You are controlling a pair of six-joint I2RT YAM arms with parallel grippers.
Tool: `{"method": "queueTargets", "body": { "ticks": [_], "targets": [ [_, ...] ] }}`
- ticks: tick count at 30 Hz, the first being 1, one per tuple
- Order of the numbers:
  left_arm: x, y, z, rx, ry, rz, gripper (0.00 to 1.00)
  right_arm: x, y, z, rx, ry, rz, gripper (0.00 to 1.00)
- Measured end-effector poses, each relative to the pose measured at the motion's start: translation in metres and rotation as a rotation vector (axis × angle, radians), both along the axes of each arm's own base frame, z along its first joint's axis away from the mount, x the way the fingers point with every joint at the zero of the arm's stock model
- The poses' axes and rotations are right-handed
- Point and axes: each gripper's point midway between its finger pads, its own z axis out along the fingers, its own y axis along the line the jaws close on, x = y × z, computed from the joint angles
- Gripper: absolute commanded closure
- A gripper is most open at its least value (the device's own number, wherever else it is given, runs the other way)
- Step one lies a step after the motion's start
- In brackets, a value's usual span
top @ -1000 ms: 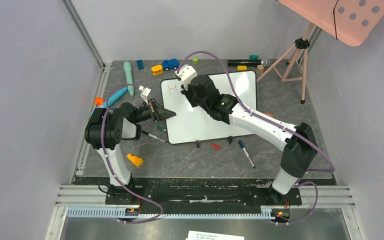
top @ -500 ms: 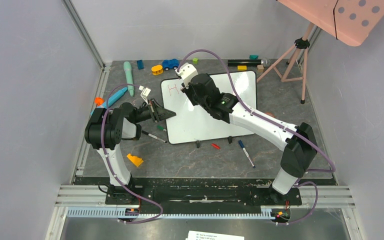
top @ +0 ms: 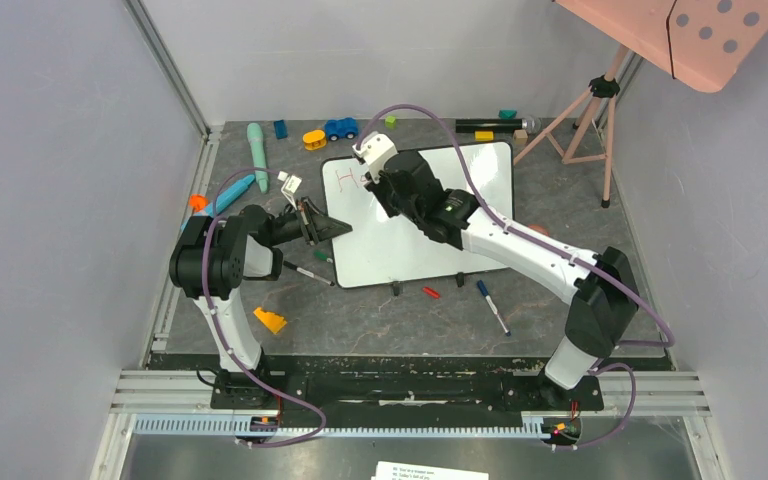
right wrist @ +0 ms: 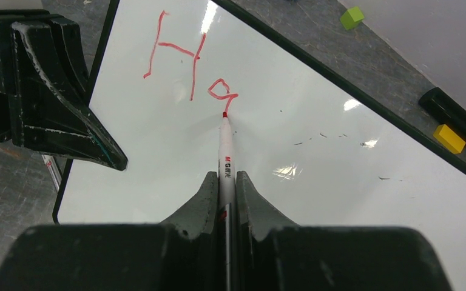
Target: Write a sentence on the whiteboard
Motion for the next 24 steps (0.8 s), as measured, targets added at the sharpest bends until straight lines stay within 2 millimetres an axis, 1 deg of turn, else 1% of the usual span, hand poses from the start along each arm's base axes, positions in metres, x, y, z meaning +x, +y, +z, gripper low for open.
{"method": "queueTargets", "body": {
  "ticks": [5, 11, 15, 19, 22, 24],
  "targets": [
    [0.000, 0.000, 0.000, 0.000, 0.000, 0.000, 0.98, -0.004, -0.003, -0.003, -0.007, 0.011, 0.006, 1.00],
    [0.000, 0.000, 0.000, 0.000, -0.003, -0.001, 0.98, -0.007, -0.003, 0.001, 0.008, 0.021, 0.020, 1.00],
    [0.000, 0.000, 0.000, 0.000, -0.003, -0.001, 0.98, -0.012, -0.005, 0.014, 0.054, 0.012, 0.039, 1.00],
    [0.000, 0.000, 0.000, 0.000, -0.003, -0.001, 0.98, -0.020, -0.013, 0.033, 0.118, -0.019, 0.046, 1.00],
    [0.000, 0.000, 0.000, 0.000, -0.003, -0.001, 0.98, -0.020, -0.019, 0.044, 0.151, -0.046, 0.036, 1.00],
    [0.000, 0.000, 0.000, 0.000, -0.003, -0.001, 0.98, -0.018, -0.023, 0.046, 0.163, -0.060, 0.021, 1.00]
  ]
}}
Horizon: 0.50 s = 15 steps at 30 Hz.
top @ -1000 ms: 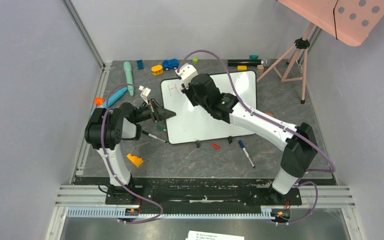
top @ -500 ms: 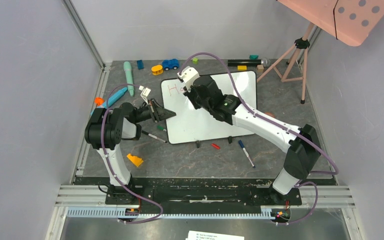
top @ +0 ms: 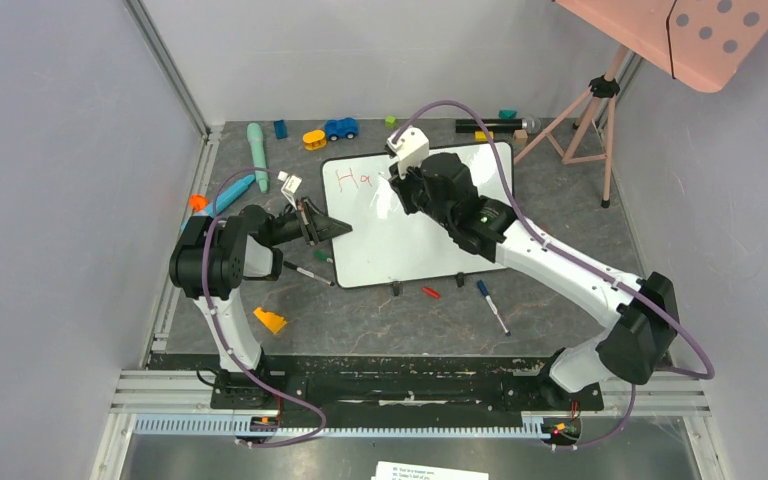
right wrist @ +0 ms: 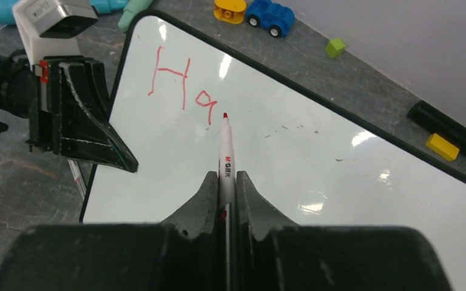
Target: Write a sentence on the whiteboard
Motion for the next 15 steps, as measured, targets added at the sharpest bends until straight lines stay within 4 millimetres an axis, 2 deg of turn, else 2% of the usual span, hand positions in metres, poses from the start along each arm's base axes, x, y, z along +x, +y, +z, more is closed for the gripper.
{"method": "queueTargets", "body": {
  "ticks": [8, 15],
  "targets": [
    [0.000, 0.000, 0.000, 0.000, 0.000, 0.000, 0.98, -0.002, -0.018, -0.025, -0.008, 0.001, -0.058, 1.00],
    [0.000, 0.000, 0.000, 0.000, 0.000, 0.000, 0.98, 0.003, -0.022, -0.024, 0.009, -0.035, -0.085, 1.00]
  ]
}}
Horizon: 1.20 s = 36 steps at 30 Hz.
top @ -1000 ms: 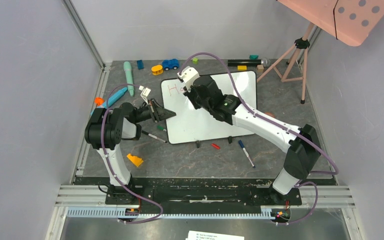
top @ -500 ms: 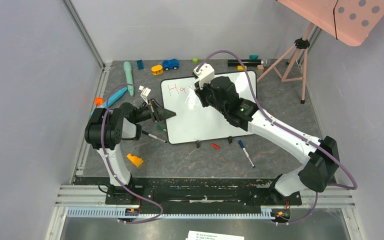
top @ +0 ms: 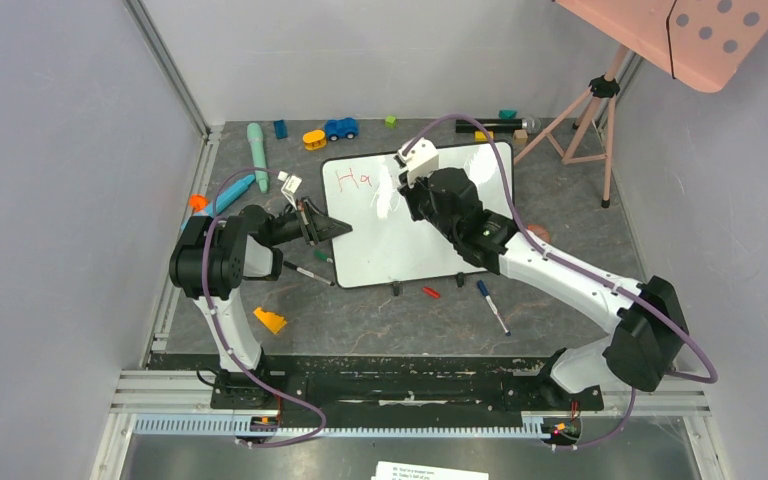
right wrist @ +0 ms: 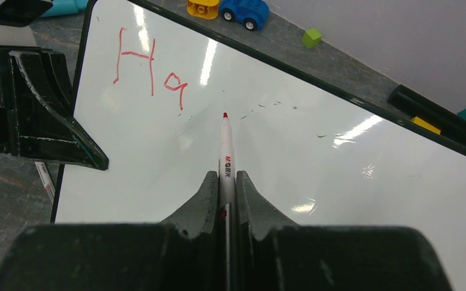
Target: Write a sentence on the whiteboard
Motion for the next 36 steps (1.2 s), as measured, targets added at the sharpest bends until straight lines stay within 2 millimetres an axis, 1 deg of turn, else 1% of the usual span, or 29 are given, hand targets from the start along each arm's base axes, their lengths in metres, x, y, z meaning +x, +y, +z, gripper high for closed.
{"method": "queueTargets", "body": {
  "ticks": [4, 13, 23, 30, 36],
  "targets": [
    [0.000, 0.000, 0.000, 0.000, 0.000, 0.000, 0.98, 0.001, -0.004, 0.004, 0.008, -0.029, -0.013, 1.00],
    [0.000, 0.000, 0.000, 0.000, 0.000, 0.000, 0.98, 0.002, -0.005, 0.011, 0.018, -0.063, -0.015, 1.00],
    [0.000, 0.000, 0.000, 0.000, 0.000, 0.000, 0.98, -0.003, -0.010, 0.007, 0.012, -0.063, -0.011, 1.00],
    [0.000, 0.000, 0.000, 0.000, 0.000, 0.000, 0.98, -0.014, -0.016, 0.006, 0.030, -0.089, 0.016, 1.00],
    [0.000, 0.000, 0.000, 0.000, 0.000, 0.000, 0.98, -0.016, -0.012, 0.007, 0.033, -0.107, 0.047, 1.00]
  ]
}}
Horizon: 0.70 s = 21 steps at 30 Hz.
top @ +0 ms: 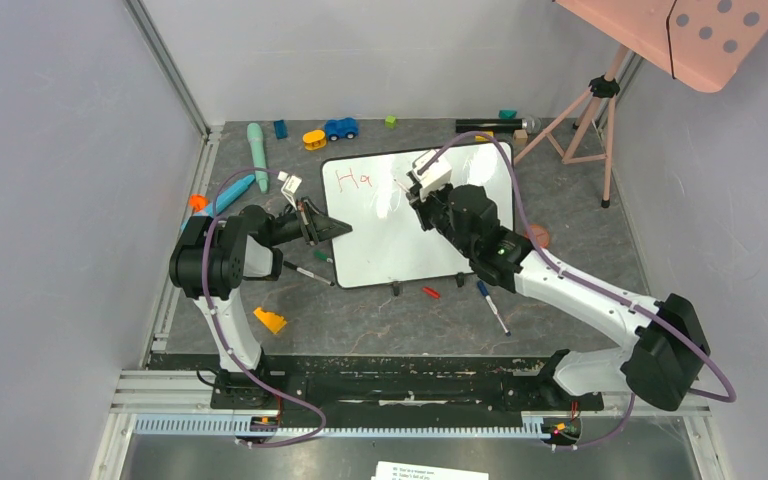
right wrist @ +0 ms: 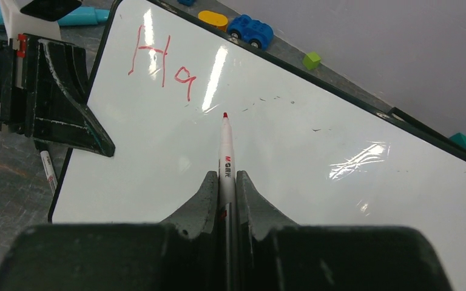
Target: Write a sentence on the whiteboard
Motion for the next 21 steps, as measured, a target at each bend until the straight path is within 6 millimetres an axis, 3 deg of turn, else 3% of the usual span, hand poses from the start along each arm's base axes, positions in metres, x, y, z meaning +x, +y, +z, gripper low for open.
{"method": "queueTargets", "body": {
  "ticks": [7, 11, 15, 18, 21],
  "targets": [
    [0.000, 0.000, 0.000, 0.000, 0.000, 0.000, 0.98, -0.018, 0.014, -0.006, -0.051, -0.011, 0.157, 1.00],
    [0.000, 0.000, 0.000, 0.000, 0.000, 0.000, 0.98, -0.043, 0.033, -0.016, -0.132, 0.018, 0.374, 1.00],
    [0.000, 0.000, 0.000, 0.000, 0.000, 0.000, 0.98, -0.074, 0.054, -0.014, -0.196, 0.040, 0.632, 1.00],
    [0.000, 0.000, 0.000, 0.000, 0.000, 0.000, 0.98, -0.094, 0.059, -0.010, -0.189, 0.038, 0.768, 1.00],
    [0.000, 0.000, 0.000, 0.000, 0.000, 0.000, 0.98, -0.099, 0.056, -0.009, -0.179, 0.051, 0.801, 1.00]
  ]
}}
